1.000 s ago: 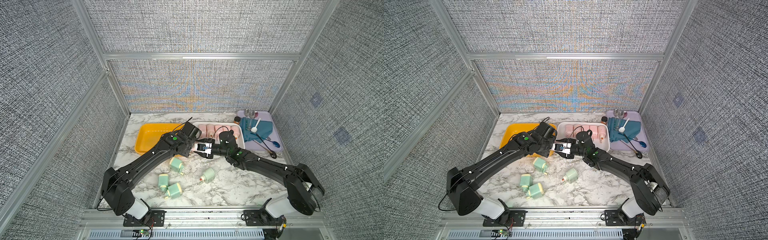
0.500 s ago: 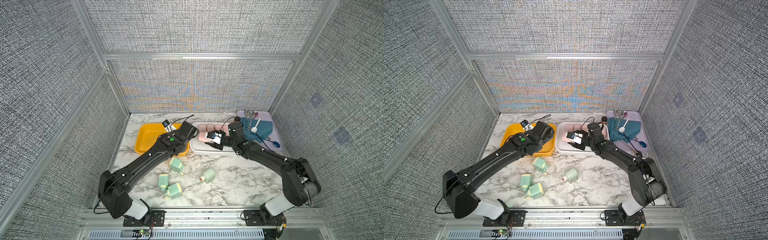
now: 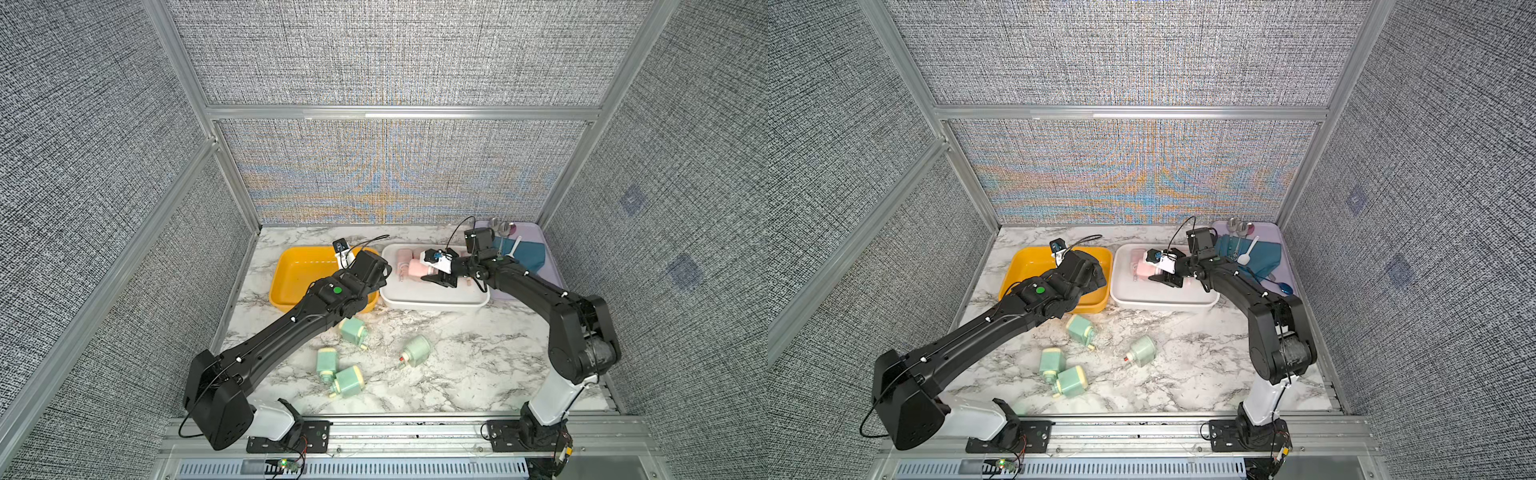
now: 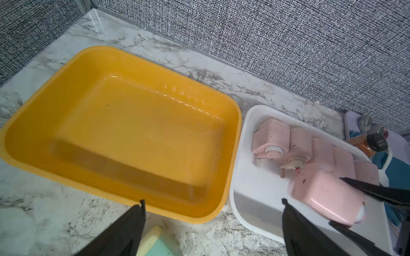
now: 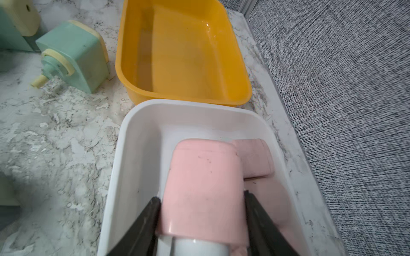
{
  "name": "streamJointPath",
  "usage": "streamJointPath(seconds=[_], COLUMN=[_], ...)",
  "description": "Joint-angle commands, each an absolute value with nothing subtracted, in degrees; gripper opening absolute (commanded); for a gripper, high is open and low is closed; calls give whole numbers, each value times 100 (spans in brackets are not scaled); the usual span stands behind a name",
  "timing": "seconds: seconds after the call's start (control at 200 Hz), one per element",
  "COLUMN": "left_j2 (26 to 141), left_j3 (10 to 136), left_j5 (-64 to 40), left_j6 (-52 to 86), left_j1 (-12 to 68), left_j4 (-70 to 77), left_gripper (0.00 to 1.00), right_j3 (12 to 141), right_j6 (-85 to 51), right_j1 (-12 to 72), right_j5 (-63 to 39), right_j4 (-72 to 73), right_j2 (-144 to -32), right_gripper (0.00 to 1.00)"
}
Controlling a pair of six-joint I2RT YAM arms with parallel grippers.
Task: Place the pencil sharpeners by color into the storage box
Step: Place the pencil sharpener in the storage box.
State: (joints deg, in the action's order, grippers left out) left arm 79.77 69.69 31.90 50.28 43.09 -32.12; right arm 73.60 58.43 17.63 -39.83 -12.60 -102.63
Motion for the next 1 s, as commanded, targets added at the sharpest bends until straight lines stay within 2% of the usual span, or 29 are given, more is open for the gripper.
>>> streamJointPath(seconds=[0.0,0.225,0.545,0.741,0.996], left_j2=[7866,7544,7670,7871,7942], left_j3=[6875,6523,6552,6793,6759], left_j5=[3224,3128,2395,2314,2385], left_j6=[4850,4596,4231,4122,4148], left_j1=[4298,4299,4289,4289,4289], left_j4=[-3037,-2823,-2615,-2777,-2775], left_gripper=[100,100,100,100,100], right_j3=[7514,7758,7850,7846,8179], right_j6=[6226,6386,6395,6501,6633], right_j1=[1756,1808,1936,1908,1907], right_j5=[-4043,-4581,-4635,-4535,-4156], right_j4=[-1696,-1717,-1419,-1400,-2014], right_j2=[-10491,-10968,-11442,-11515,-11728], right_gripper=[0,0,0,37,70])
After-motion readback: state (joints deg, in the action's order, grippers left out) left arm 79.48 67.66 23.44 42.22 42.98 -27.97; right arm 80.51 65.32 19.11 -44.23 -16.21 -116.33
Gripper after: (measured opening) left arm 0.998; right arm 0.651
